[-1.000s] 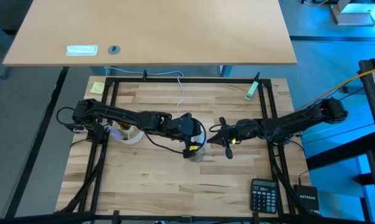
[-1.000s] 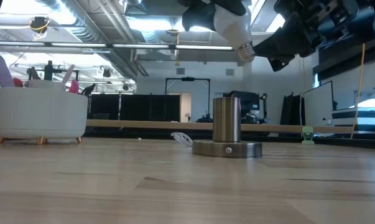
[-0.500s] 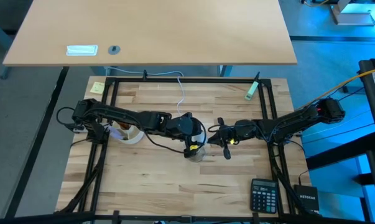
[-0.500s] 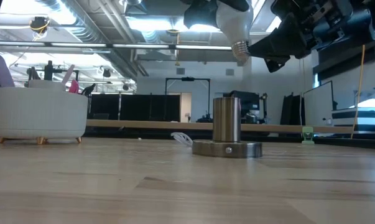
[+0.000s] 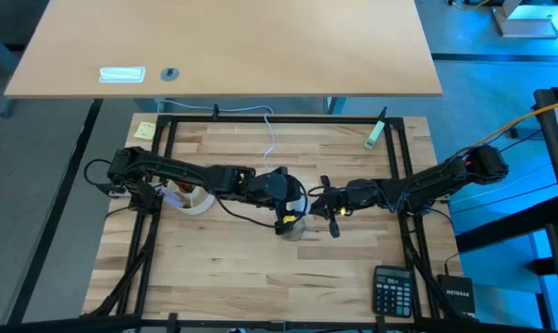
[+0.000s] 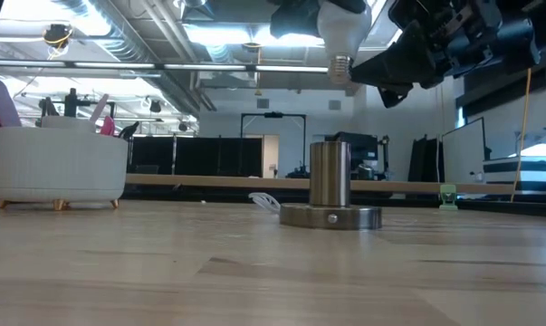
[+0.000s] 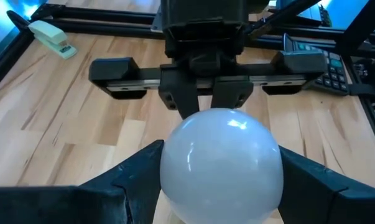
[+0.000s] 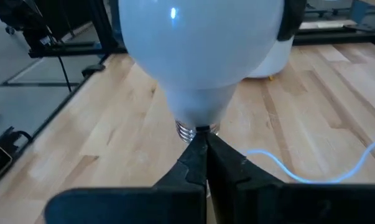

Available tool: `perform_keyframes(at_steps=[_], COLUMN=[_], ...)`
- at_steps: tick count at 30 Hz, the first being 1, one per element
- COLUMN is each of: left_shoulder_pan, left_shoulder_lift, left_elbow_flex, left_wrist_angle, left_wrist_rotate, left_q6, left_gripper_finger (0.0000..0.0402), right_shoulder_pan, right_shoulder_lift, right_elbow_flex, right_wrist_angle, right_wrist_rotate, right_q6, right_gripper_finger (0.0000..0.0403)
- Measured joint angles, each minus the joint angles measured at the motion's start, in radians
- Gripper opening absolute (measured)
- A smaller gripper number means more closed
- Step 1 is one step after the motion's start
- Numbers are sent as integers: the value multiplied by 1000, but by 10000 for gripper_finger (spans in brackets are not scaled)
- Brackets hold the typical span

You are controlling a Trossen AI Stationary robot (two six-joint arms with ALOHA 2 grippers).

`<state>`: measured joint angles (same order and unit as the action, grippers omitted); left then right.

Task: Screw lightbulb
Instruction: Insert the lightbulb into the lamp

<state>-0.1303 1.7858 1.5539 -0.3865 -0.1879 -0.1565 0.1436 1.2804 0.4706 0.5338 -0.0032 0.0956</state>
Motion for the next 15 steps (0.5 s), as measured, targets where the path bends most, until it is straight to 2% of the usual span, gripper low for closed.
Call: perform_keyframes(at_steps=[3,8,11,13,15], left_shoulder_pan=[-5,-31,-76,-108,-129], left_shoulder_lift=[0,0,-2,0,2], left_elbow_flex=[4,3,-25,-71,-111], left_wrist_angle=[-9,-76,-99,-48,32], left_wrist_rotate=[-5,-21,-104,-151,-156], left_q6=[-1,-23,-49,-51,-55], left_gripper_finger=[243,241,237,237,236], right_shoulder_pan=[0,0,0,1,1], right_shoulder_lift=[-40,-181,-253,-273,-270], right_elbow_flex=[1,0,-1,-22,-72], right_wrist_angle=[-83,-363,-523,-529,-448], right_wrist_rotate=[0,-1,-7,-8,-8], right_q6=[0,3,24,37,58], right_gripper_finger=[5,12,7,4,4])
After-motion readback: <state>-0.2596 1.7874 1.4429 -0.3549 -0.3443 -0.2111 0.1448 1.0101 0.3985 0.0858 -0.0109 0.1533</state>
